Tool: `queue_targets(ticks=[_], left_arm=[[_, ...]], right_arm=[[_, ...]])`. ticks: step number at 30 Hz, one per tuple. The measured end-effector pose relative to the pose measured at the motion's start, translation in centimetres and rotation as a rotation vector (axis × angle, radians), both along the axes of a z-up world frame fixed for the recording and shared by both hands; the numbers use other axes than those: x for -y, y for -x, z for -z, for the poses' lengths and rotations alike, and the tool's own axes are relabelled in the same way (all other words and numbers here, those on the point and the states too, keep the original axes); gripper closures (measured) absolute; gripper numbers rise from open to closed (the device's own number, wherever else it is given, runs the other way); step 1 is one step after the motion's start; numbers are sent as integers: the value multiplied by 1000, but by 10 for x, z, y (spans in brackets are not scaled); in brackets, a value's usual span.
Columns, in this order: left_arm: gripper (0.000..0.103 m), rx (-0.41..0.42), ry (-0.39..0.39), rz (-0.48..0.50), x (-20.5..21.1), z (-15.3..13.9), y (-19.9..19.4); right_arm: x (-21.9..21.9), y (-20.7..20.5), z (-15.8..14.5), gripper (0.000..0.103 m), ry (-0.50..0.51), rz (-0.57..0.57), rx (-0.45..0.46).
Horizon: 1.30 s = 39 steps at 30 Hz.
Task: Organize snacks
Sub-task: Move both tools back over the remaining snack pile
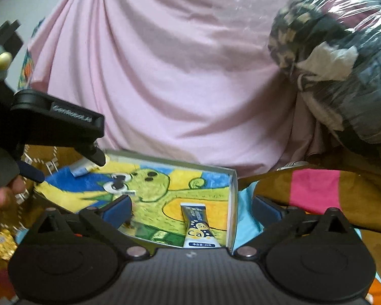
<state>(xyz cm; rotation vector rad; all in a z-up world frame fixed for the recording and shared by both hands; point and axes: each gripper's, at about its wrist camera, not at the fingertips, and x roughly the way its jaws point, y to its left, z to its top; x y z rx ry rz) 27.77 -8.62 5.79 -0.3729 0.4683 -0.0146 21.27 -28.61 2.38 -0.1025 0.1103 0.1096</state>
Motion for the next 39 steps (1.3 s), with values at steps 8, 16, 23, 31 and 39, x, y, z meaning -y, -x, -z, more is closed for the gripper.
queue_targets(ticks=[8,16,23,31,39], left_arm=[[1,34,-42,37,-21,-10,58],[1,6,-74,75,-47,0,110],[1,-22,-99,105,-63,20,145],[1,-56,-142,171,-67,51,171],[1,-110,-176,253,-69,80,181]], right_arm=[[6,40,-8,0,-31,-44,-33],[-8,82,-2,0,75,-90,-94],[-15,105,7,0,71,-151,-195],[-17,124,16,0,108,-191,-268],[-18,112,31,0,107,-254,-420]])
